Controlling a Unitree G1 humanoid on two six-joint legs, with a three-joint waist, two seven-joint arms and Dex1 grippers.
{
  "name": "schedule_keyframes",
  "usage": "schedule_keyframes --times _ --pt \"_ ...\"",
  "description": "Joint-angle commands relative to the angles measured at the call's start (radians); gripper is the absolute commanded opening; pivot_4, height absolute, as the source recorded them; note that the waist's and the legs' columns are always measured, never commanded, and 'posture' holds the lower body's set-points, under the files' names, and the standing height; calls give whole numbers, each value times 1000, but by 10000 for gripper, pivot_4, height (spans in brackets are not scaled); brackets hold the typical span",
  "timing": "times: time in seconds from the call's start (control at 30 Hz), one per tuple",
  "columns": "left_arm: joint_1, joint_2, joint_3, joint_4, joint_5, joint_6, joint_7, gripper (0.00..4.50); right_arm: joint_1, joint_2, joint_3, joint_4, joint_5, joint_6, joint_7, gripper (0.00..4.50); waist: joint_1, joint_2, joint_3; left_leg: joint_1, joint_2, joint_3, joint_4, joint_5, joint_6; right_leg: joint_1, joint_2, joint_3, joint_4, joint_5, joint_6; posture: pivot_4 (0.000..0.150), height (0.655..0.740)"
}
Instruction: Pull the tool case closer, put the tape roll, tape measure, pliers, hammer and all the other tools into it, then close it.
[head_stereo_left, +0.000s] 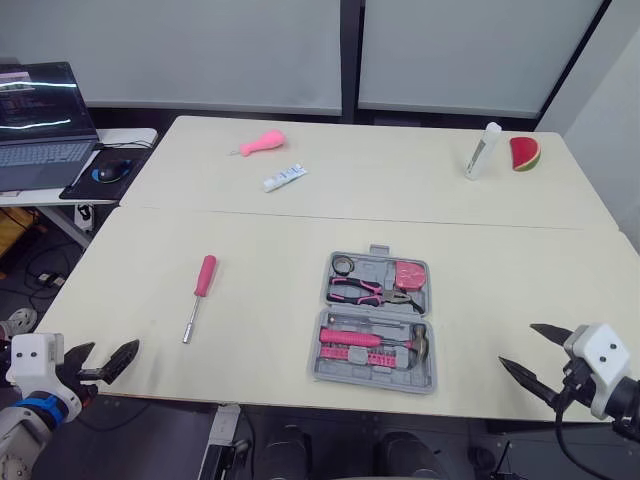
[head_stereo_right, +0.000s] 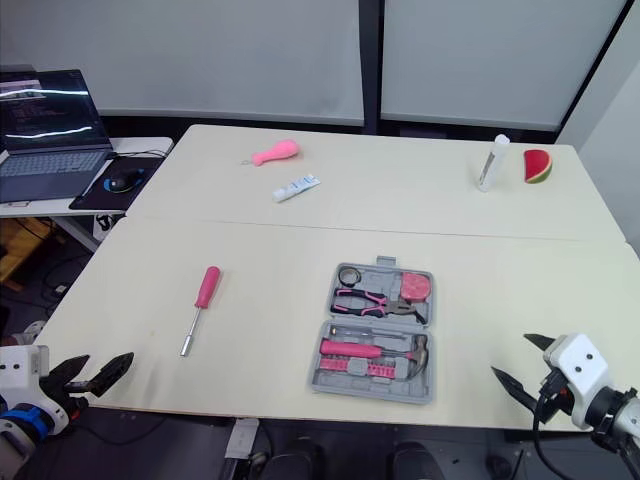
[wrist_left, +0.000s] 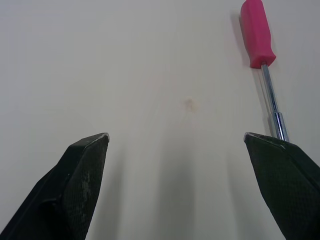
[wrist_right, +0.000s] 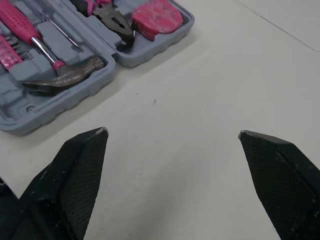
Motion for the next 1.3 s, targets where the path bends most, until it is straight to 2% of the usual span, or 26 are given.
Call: schedule_keyframes --times 0.03,0.13,0.23,0.47,0.6,0.83,1.07,1.2,1.3 --pt "-18 -2 8 -73 -30 35 16 45000 -125 -86 52 -144 116 120 25 44688 -1 0 0 0 0 0 0 0 0 0 0 0 0 0 0 1500 7400" --pt "-45 -5 -7 -137 -43 93 47 45000 -283 -164 138 -205 208 246 34 44688 4 -1 0 -1 0 -1 0 0 0 0 0 -1 0 0 0 1500 7400" --pt "-82 -13 -31 -201 -37 143 100 45000 -411 -220 230 -219 233 320 39 44688 8 -2 -1 -2 -1 -1 1 0 0 0 0 -1 -1 0 0 1500 7400" --pt "-218 -80 -86 -280 -51 275 254 45000 -560 -217 344 -221 273 392 28 44688 16 -5 -2 -4 -1 -3 1 0 0 -1 0 -2 -2 0 0 1500 7400" --pt "-335 -106 -181 -217 26 306 340 45000 -646 -178 417 -214 279 408 14 44688 16 -5 -2 -3 -1 -3 2 0 0 -1 0 -2 -1 0 0 1500 7400" --pt "-490 -117 -311 -38 154 300 408 45000 -675 -168 455 -198 271 407 12 44688 14 -6 -2 -4 -1 -1 2 2 -3 -1 0 -1 -2 0 0 1500 7400" --pt "-578 -154 -372 86 203 292 411 45000 -675 -165 465 -198 263 403 10 44688 14 -6 -2 -4 -1 -1 2 2 -3 -1 0 -1 -1 0 0 1500 7400" --pt "-611 -180 -373 146 224 310 450 36750 -672 -165 465 -201 260 402 6 45000 16 -6 -2 -4 -1 -1 3 2 -4 -1 0 -2 -1 0 0 1500 7400" --pt "-609 -189 -372 144 230 318 458 27117 -668 -164 463 -205 258 404 1 45000 17 -6 -2 -4 -1 -1 3 2 -4 -1 0 -1 -1 0 0 1500 7400"
